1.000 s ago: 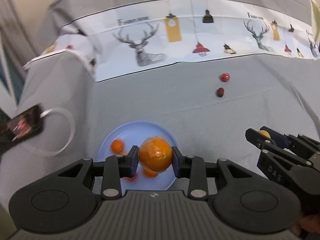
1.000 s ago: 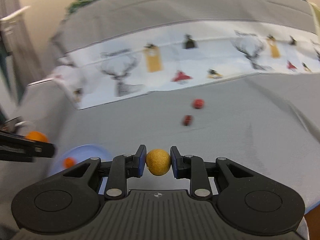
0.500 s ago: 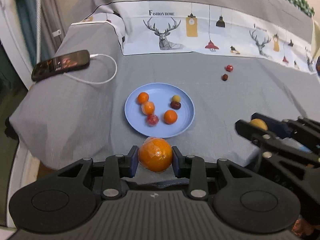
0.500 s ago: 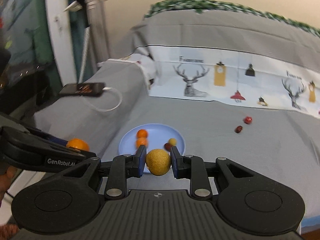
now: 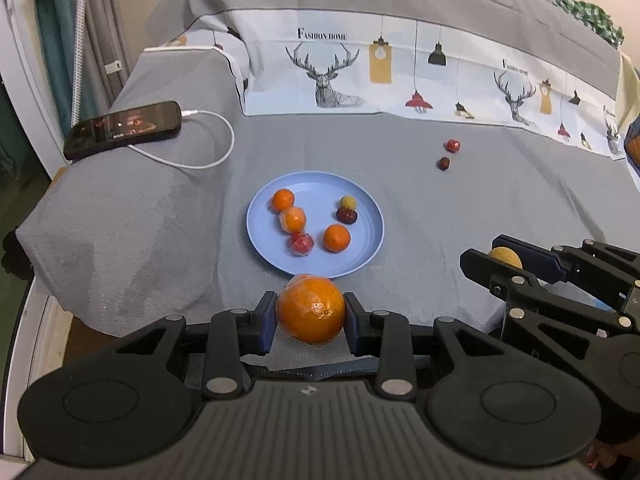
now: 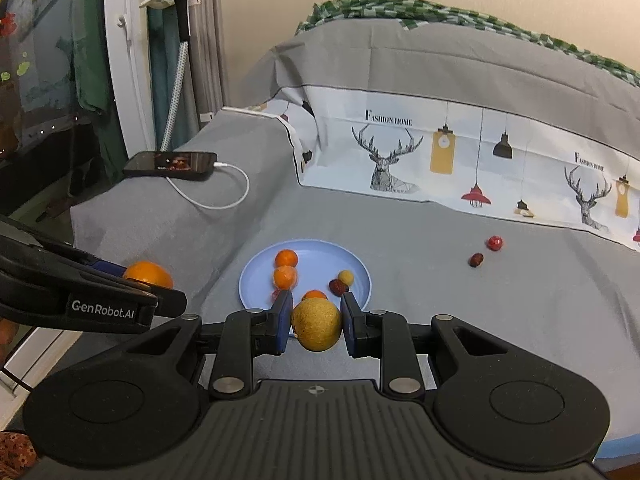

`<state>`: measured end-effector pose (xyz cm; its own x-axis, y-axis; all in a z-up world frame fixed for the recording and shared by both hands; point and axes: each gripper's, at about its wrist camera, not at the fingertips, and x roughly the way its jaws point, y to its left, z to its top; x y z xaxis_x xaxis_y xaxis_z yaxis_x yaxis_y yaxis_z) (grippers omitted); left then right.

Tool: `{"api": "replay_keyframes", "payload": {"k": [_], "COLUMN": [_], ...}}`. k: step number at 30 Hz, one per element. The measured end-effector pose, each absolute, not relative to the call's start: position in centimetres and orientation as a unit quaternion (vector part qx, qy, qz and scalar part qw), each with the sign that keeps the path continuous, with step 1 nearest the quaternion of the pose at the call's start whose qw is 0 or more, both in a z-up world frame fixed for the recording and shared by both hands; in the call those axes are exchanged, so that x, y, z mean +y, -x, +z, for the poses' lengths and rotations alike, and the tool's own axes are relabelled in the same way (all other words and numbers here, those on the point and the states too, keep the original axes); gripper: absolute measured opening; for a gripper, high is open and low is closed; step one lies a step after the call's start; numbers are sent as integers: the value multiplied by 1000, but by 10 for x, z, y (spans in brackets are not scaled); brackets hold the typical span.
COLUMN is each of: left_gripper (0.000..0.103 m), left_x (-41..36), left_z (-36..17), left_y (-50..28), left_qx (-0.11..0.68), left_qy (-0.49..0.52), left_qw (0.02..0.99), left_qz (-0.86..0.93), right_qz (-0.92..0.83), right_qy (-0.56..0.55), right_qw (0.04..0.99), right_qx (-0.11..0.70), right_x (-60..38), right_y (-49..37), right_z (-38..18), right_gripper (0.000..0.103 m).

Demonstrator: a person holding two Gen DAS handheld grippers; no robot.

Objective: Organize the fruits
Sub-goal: 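Carry the mandarin and yellow fruit over the blue plate and open both tools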

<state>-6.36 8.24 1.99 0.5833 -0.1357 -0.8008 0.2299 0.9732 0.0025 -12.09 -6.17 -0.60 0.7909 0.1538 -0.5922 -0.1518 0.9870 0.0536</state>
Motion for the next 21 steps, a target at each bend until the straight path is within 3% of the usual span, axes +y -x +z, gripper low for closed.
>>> {"api": "replay_keyframes", "payload": {"k": [21], "left_gripper": [38], "left_x": [82], "left_z": [-26], "left_y": [-44], "left_qx": [498], "left_qy": [-49], "left_qw": [860], "left_qz": [-98], "right_qz": [83], "right_qy": [11], "right_qw": [929], "right_qx": [360], "right_x": [-60], "right_y": [31], "right_z": [-56], "right_gripper": [27]}}
